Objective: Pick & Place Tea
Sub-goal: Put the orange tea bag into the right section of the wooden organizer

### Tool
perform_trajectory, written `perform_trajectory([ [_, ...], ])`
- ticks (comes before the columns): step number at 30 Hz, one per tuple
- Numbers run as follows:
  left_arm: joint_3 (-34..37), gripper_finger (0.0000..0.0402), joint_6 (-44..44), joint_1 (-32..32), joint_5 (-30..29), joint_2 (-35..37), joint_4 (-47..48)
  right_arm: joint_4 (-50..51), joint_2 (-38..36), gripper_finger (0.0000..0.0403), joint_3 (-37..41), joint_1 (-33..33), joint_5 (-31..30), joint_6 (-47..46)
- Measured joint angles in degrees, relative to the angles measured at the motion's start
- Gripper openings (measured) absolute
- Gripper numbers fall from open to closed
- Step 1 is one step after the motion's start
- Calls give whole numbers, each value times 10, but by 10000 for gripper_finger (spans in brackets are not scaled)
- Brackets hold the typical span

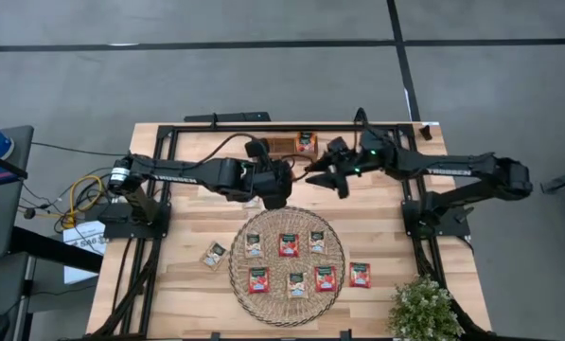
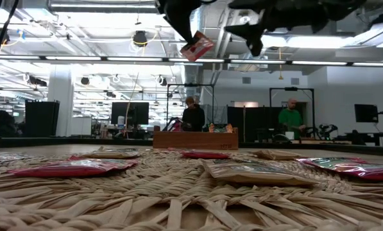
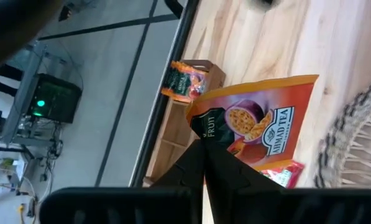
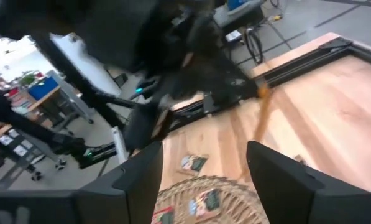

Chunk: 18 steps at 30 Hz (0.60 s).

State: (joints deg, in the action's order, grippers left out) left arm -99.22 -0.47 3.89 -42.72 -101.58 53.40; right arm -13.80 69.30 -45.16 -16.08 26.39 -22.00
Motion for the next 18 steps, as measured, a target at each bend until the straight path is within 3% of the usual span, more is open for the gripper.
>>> perform_trajectory([
  [12,0,0,-3,0,5,0,0,1,98,209,-86,0,11,43],
  [18,0,0,-4,0,15,0,2,48,127,201,-118,-1,7,83],
])
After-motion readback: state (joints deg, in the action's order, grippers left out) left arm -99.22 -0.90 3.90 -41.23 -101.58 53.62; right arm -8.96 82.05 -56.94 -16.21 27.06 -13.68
